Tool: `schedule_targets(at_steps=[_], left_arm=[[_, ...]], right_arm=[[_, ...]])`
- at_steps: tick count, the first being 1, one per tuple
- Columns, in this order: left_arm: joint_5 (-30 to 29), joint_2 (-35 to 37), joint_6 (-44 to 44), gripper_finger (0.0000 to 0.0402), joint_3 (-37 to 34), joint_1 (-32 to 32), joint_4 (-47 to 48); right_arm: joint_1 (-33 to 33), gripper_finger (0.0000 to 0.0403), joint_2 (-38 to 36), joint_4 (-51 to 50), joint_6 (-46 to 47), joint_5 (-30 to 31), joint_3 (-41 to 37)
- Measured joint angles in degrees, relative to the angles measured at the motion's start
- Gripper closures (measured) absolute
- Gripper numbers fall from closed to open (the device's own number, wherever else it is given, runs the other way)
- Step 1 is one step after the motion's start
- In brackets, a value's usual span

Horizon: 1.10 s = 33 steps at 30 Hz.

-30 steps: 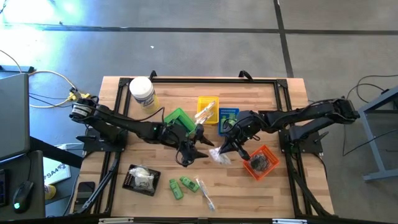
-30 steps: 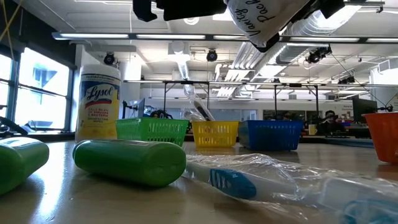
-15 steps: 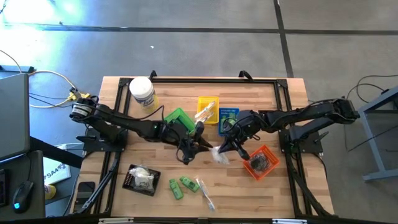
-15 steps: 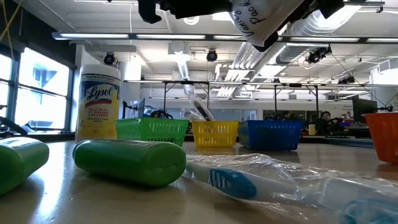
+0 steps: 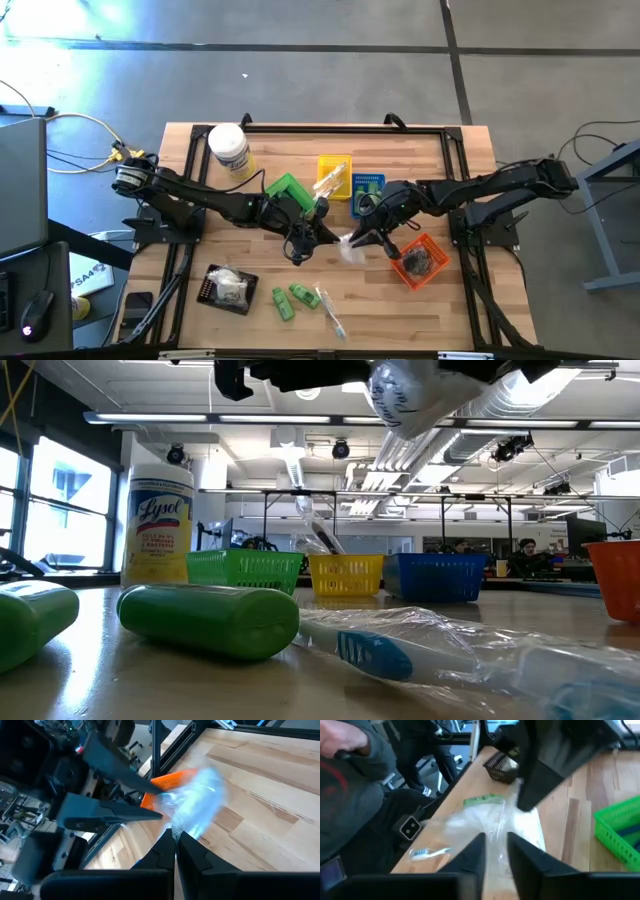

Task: Pick & Place Travel size toiletries
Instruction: Put the cotton pack into the black basket

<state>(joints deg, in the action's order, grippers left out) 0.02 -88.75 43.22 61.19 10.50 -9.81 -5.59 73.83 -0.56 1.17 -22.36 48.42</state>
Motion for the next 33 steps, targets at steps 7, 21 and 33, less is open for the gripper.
schedule_targets(at_steps=[7, 21, 33], left_arm=[[0.56, 0.04, -0.48, 0.0401, 0.00, 0.00, 0.14], [4.05, 9.84, -6.44, 0.0401, -0.42, 0.32, 7.80], [3.51, 20.14, -11.43, 0.0401, -5.06, 0.86, 10.57]], right_arm=[[-0.29, 0.0206, -5.23, -0.34, 0.93, 3.70, 0.02], [-0.31, 0.0328, -32.53, -8.87, -2.33, 21.16, -4.34], [-0.32, 0.0400, -55.53, 0.39, 0.58, 19.52, -24.91]])
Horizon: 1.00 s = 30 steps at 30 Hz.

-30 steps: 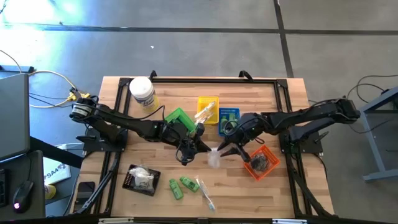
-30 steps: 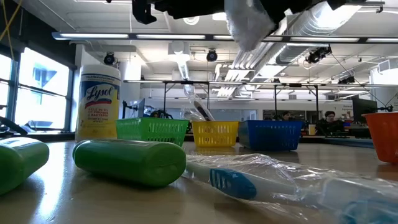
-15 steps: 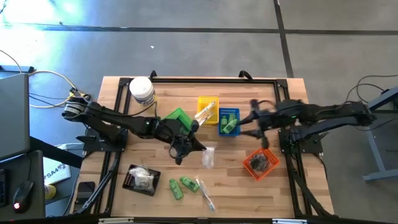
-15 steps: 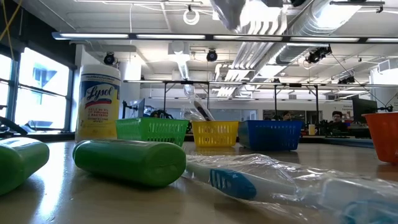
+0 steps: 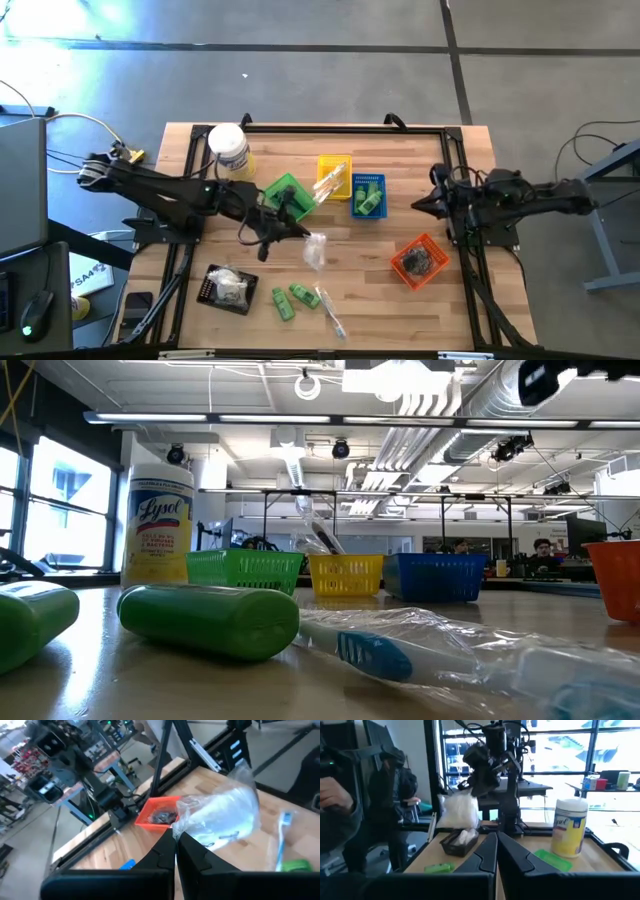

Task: Pick & Place Travel size toiletries
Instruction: Put the cotton pack into the black basket

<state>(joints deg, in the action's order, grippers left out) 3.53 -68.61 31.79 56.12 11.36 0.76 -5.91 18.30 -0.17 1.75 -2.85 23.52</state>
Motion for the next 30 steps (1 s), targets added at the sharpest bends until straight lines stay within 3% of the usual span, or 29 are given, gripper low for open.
schedule_targets(at_steps=[9, 15, 23, 30], left_arm=[[1.15, 10.35, -6.38, 0.0401, -2.28, 1.50, 3.42], [0.01, 21.95, -8.65, 0.0401, -6.89, 4.26, 10.15], [-13.24, 36.75, -23.72, 0.0401, -14.51, 11.95, 15.10], [-24.40, 39.11, -31.82, 0.0401, -18.30, 20.76, 19.03]], right_arm=[[0.00, 0.0401, -13.68, 6.55, 1.45, 1.42, -14.05], [0.00, 0.0401, -17.05, 8.54, 1.65, 1.47, -18.81], [0.00, 0.0401, -17.59, 8.43, 1.65, 1.70, -21.96], [0.02, 0.0401, -17.66, 7.95, 1.70, 4.76, -22.91]])
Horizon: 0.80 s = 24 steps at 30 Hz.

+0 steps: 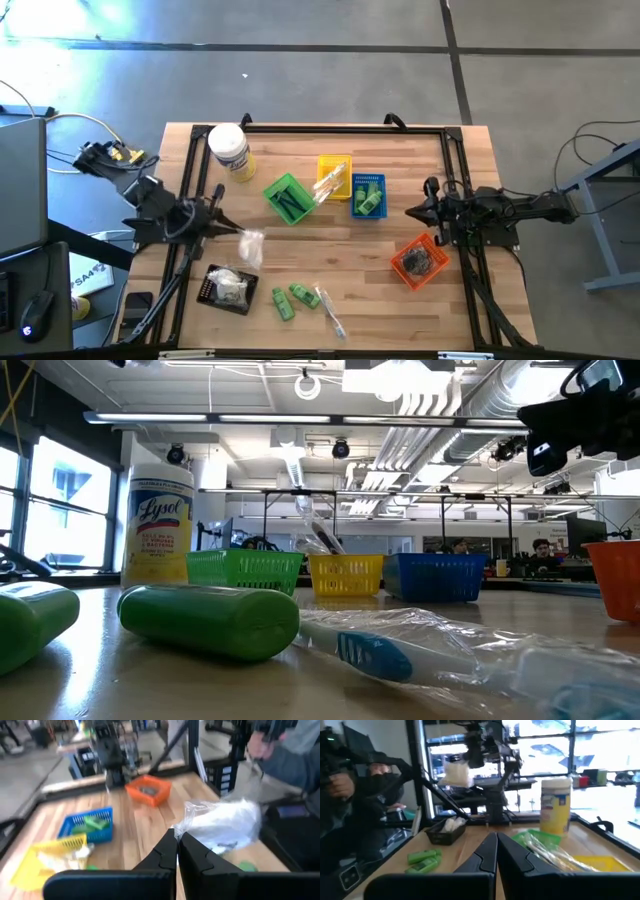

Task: Pick & Place Travel size toiletries
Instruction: Put the cotton pack into the black basket

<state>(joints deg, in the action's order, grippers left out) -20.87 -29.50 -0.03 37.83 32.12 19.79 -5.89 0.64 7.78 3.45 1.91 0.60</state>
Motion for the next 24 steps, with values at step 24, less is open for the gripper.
schedule_targets(at_steps=[24], left_arm=[[-4.07, -41.97, -68.22, 0.0401, 36.67, 23.06, 55.54]], right_arm=[[0.00, 0.0401, 0.04, -0.82, 2.55, -0.57, -0.15]])
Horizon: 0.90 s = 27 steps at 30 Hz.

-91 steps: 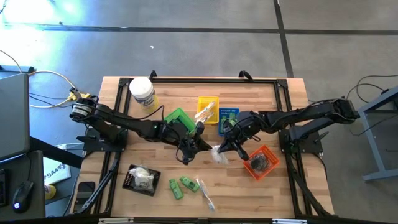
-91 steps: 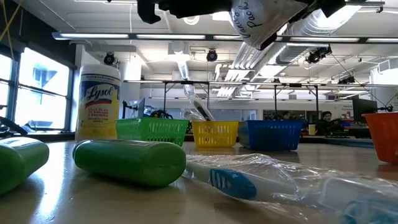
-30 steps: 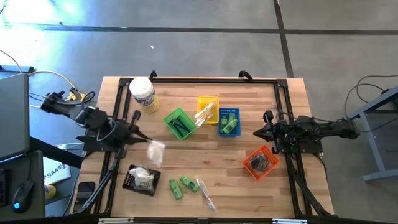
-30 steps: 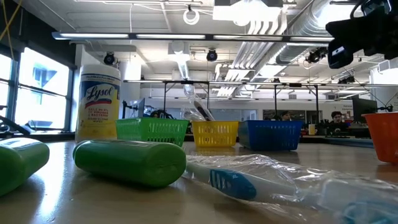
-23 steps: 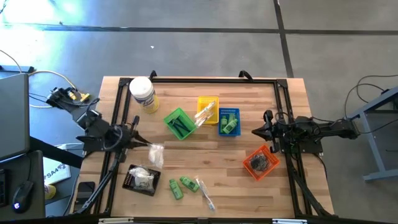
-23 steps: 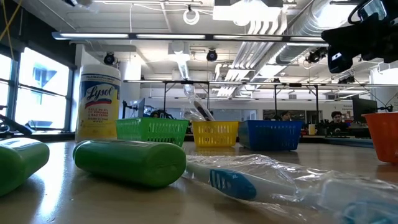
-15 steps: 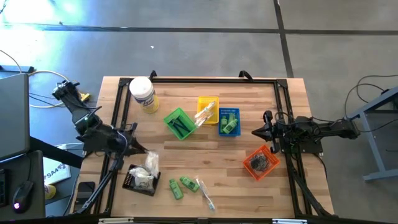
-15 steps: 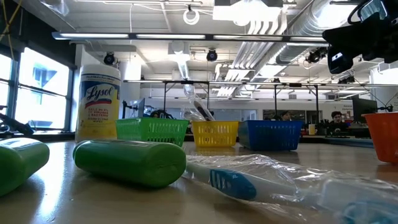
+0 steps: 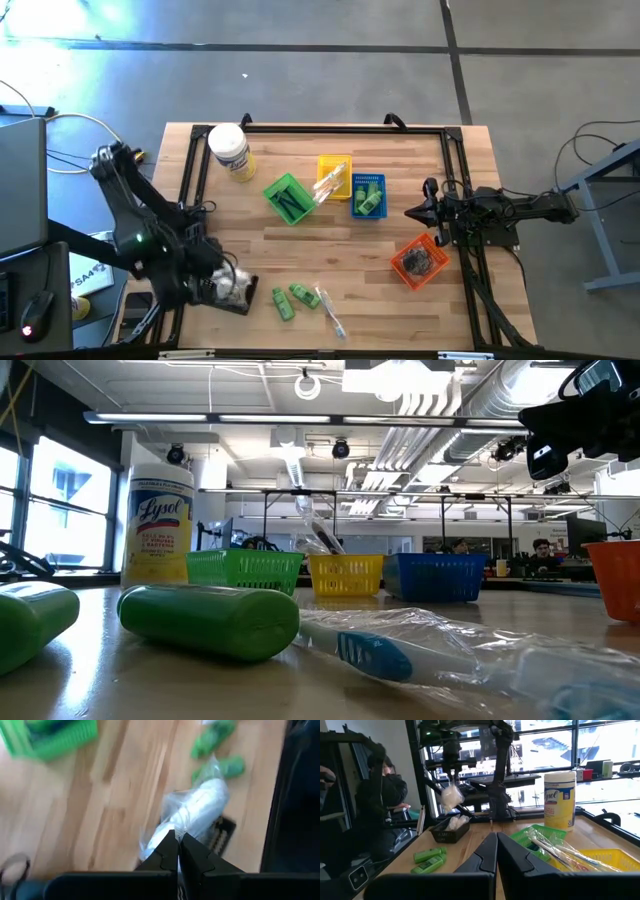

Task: Pick & Place Travel size toiletries
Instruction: Put the cotton pack into the black basket

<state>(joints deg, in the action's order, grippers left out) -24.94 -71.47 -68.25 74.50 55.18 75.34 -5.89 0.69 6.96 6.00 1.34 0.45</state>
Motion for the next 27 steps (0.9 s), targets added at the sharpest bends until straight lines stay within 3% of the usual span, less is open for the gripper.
schedule_targets(at_steps=[5, 9, 16, 27], left_arm=[[7.82, -9.12, -4.59, 0.0401, 8.23, 0.00, 6.06], [9.42, -12.18, -5.58, 0.0401, 10.69, 0.00, 6.45], [13.96, -13.90, -10.32, 0.0401, 8.63, 0.00, 6.58], [14.32, -13.94, -15.61, 0.0401, 1.46, -0.02, 0.08]], right_arm=[[0.00, 0.0401, 0.00, 0.00, -0.02, 0.01, -0.02], [0.00, 0.0401, 0.00, 0.02, -0.07, 0.00, -0.04], [0.00, 0.0401, 0.00, 0.10, -0.17, 0.00, -0.09], [0.00, 0.0401, 0.00, 0.15, -0.20, 0.00, -0.11]])
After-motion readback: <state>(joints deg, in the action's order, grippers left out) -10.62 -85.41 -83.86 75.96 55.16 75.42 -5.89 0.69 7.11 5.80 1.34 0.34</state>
